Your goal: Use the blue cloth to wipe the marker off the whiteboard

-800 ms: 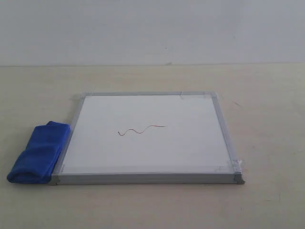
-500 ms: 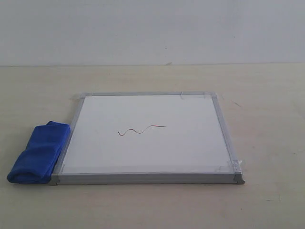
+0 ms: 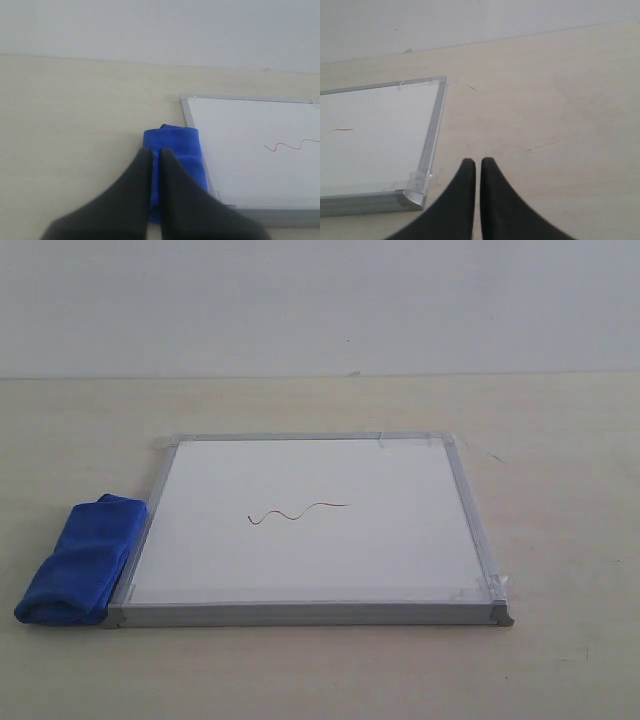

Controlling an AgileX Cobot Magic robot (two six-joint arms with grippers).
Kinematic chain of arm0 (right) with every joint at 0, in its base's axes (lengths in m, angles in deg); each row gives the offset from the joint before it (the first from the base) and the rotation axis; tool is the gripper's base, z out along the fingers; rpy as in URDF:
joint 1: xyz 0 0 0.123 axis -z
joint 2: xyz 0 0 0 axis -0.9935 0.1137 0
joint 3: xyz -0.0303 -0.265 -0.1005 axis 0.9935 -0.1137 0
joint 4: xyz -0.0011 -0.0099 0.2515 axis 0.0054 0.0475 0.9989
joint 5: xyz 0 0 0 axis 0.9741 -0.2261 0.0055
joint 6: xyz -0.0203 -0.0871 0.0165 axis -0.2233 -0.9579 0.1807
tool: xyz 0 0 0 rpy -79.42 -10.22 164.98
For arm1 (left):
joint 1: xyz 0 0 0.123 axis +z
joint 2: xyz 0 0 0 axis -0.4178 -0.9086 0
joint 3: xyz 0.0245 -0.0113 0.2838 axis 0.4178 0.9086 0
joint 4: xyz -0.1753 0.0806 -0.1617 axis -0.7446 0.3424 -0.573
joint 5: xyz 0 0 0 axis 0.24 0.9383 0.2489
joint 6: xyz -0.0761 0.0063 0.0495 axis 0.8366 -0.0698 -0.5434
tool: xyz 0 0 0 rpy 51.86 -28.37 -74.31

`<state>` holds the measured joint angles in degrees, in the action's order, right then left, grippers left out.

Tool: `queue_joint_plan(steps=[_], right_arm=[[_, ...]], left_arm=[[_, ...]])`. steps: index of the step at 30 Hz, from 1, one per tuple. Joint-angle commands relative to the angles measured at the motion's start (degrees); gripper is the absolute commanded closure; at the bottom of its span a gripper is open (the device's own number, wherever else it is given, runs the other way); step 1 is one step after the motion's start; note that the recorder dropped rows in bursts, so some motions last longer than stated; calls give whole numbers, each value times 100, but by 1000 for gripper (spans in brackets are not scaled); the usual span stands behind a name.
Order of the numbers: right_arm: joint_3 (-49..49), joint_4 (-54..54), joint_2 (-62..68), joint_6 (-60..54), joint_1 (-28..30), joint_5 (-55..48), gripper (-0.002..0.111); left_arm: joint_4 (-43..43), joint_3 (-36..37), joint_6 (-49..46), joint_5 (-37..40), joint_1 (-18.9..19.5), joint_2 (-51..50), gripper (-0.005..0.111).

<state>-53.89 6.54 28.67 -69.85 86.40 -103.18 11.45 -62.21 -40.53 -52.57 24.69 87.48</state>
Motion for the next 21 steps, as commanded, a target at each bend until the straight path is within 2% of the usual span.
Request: queue_joint_plan(steps=[1,14,21], right_arm=[[7,0,-23,-32,-12,16,108],[7,0,-23,-32,-12,16,108],[7,0,-23,-32,-12,16,108]], left_arm=[[-35,-19,-36,-25,-3,16,102],[-100,-19,-36,12,-3,16,102],[-553,-1423,5,464,-3,16,102]])
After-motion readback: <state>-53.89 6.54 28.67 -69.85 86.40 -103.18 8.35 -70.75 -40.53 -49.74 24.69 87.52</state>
